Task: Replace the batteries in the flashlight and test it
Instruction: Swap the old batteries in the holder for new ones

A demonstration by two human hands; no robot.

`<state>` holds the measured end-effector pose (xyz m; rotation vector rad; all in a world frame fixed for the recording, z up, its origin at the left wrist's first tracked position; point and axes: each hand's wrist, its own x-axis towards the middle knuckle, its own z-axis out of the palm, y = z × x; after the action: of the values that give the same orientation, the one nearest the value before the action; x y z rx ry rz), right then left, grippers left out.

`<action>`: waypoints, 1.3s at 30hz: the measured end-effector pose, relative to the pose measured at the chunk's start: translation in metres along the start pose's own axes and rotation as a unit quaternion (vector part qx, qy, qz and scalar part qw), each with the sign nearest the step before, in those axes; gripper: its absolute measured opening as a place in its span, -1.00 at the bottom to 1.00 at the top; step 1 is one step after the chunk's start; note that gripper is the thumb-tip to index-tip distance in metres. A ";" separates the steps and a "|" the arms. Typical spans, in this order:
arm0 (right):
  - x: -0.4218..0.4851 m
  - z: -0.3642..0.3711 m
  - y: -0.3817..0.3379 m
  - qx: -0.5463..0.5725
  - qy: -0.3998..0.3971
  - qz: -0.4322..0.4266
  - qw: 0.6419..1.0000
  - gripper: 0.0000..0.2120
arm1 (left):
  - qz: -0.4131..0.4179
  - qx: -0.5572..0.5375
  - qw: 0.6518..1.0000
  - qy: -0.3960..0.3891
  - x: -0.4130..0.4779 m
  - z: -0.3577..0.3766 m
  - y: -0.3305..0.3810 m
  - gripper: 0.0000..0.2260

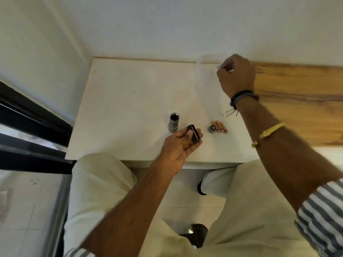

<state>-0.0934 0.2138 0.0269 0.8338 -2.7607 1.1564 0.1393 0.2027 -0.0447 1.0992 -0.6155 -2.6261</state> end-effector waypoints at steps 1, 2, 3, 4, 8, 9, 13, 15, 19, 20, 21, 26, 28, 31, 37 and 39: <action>-0.018 -0.006 -0.002 0.047 0.008 0.016 0.999 -0.97 | 0.003 0.002 1.000 -0.001 -0.002 0.000 0.001 -0.80; -0.037 -0.011 -0.004 0.092 0.013 0.037 0.995 -0.96 | 0.006 0.004 1.000 -0.002 -0.004 0.000 0.001 -0.80; -0.056 -0.016 -0.004 0.133 0.012 0.062 0.989 -0.94 | 0.008 0.007 1.000 -0.003 -0.006 -0.001 0.001 -0.79; -0.075 -0.020 -0.003 0.167 0.009 0.089 0.982 -0.91 | 0.009 0.011 1.000 -0.005 -0.008 -0.001 0.002 -0.78; -0.142 -0.033 0.012 0.227 -0.019 0.173 0.958 -0.83 | 0.018 0.045 0.999 -0.013 -0.017 0.000 0.001 -0.74; -0.154 -0.034 0.015 0.239 -0.034 0.185 0.953 -0.81 | 0.020 0.054 0.998 -0.015 -0.019 0.000 0.000 -0.73; -0.184 -0.048 0.019 0.280 -0.089 0.193 0.936 -0.74 | 0.026 0.085 0.996 -0.025 -0.027 0.001 -0.004 -0.71; -0.197 -0.054 0.018 0.291 -0.103 0.187 0.933 -0.78 | 0.029 0.102 0.994 -0.030 -0.030 0.001 -0.005 -0.71; -0.212 -0.058 0.015 0.224 -0.111 0.130 0.960 -0.79 | 0.039 0.147 0.987 -0.041 -0.034 0.001 -0.008 -0.72; -0.214 -0.058 0.014 0.210 -0.110 0.120 0.964 -0.78 | 0.038 0.156 0.986 -0.045 -0.036 0.000 -0.009 -0.72; -0.214 -0.058 0.013 0.197 -0.110 0.109 0.968 -0.78 | 0.037 0.164 0.985 -0.049 -0.037 0.000 -0.010 -0.71; -0.217 -0.059 0.014 0.168 -0.108 0.085 0.976 -0.82 | 0.040 0.219 0.974 -0.052 -0.043 -0.001 -0.014 -0.69; -0.217 -0.058 0.013 0.160 -0.112 0.081 0.978 -0.83 | 0.039 0.240 0.968 -0.058 -0.045 -0.002 -0.016 -0.69; -0.218 -0.056 0.011 0.133 -0.128 0.061 0.981 -0.84 | 0.043 0.238 0.969 -0.049 -0.046 -0.003 -0.018 -0.70; -0.223 -0.052 0.009 0.110 -0.129 0.018 0.985 -0.89 | 0.054 0.239 0.969 -0.025 -0.045 -0.007 -0.018 -0.72; -0.225 -0.050 0.010 0.098 -0.131 0.005 0.986 -0.86 | 0.053 0.236 0.970 -0.024 -0.045 -0.007 -0.019 -0.74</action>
<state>0.0857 0.3579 0.0050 1.0652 -2.8905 1.4339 0.1746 0.2336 -0.0298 1.0807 -1.3215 -2.4820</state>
